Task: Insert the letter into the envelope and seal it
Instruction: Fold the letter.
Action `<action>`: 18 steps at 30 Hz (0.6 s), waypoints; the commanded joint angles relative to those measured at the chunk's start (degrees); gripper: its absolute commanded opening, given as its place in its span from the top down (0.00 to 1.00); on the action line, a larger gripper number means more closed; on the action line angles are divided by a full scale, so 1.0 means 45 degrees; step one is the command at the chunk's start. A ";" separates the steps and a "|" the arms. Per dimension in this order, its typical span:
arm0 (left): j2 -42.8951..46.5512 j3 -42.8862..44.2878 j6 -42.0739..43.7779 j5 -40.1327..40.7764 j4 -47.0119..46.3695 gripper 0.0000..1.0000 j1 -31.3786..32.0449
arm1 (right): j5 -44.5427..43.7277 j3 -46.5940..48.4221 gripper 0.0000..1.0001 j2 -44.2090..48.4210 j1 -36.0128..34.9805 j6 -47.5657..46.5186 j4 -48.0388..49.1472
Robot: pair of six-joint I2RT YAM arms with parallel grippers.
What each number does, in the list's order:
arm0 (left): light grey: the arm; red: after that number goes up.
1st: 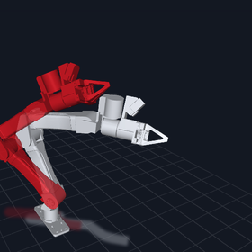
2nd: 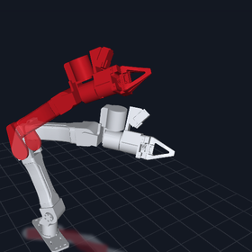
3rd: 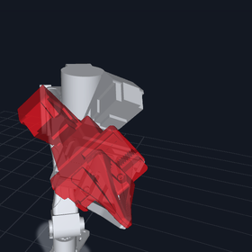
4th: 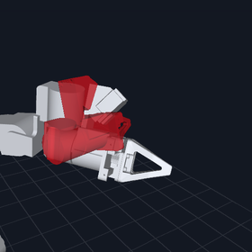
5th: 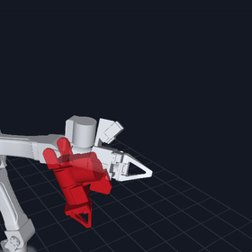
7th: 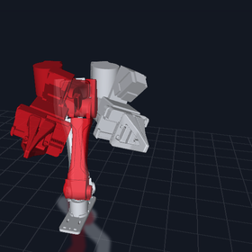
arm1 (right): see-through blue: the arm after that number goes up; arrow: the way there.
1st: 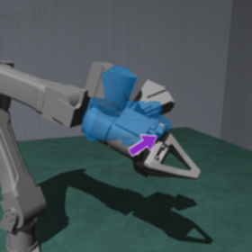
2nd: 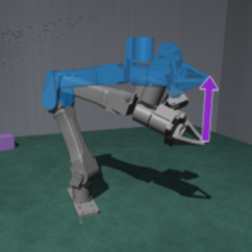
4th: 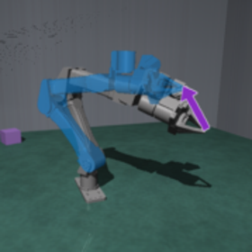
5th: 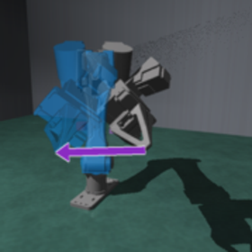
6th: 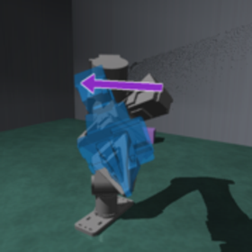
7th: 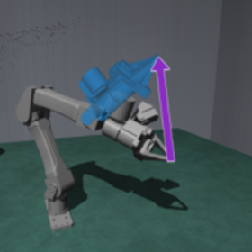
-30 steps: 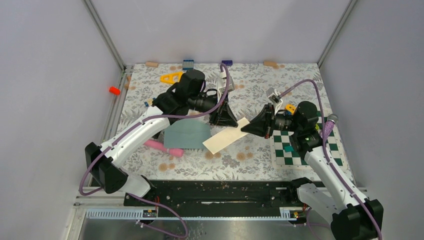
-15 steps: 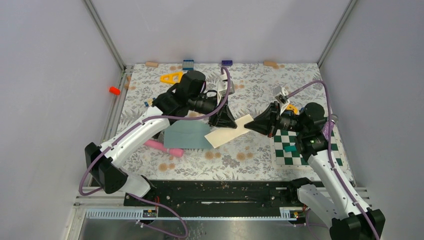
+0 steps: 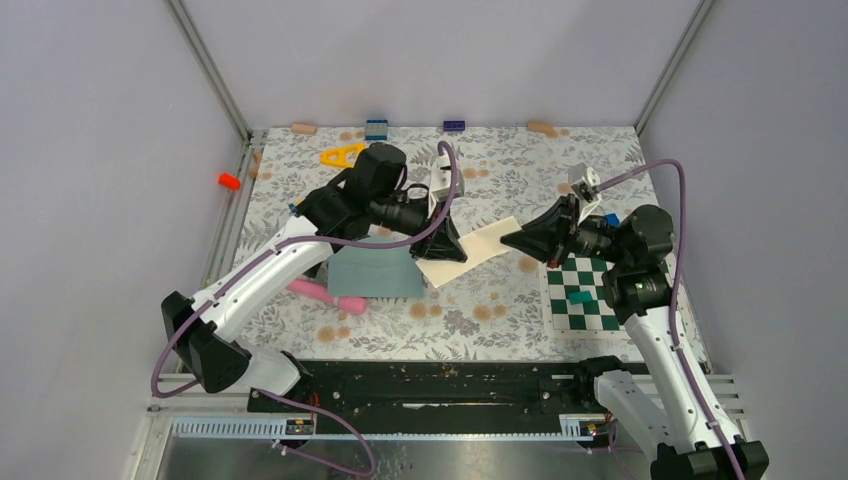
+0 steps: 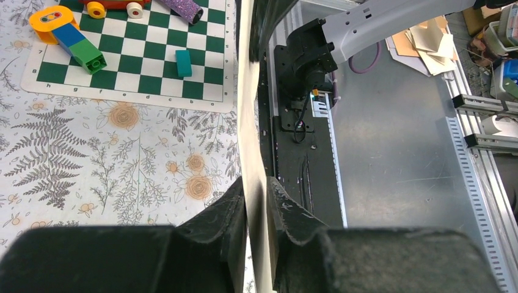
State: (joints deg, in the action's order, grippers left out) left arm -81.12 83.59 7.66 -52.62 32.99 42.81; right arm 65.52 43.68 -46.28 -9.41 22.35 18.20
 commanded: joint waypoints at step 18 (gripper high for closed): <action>0.0976 -0.0226 0.1488 -0.0230 0.0664 0.80 0.0034 | 0.0343 0.1832 1.00 0.0368 0.0831 -0.0670 -0.1485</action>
State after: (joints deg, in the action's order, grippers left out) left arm -79.00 82.85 12.49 -52.51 36.49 42.81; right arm 65.67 49.06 -45.15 -6.22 19.92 11.33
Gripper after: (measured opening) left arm 0.196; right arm 0.019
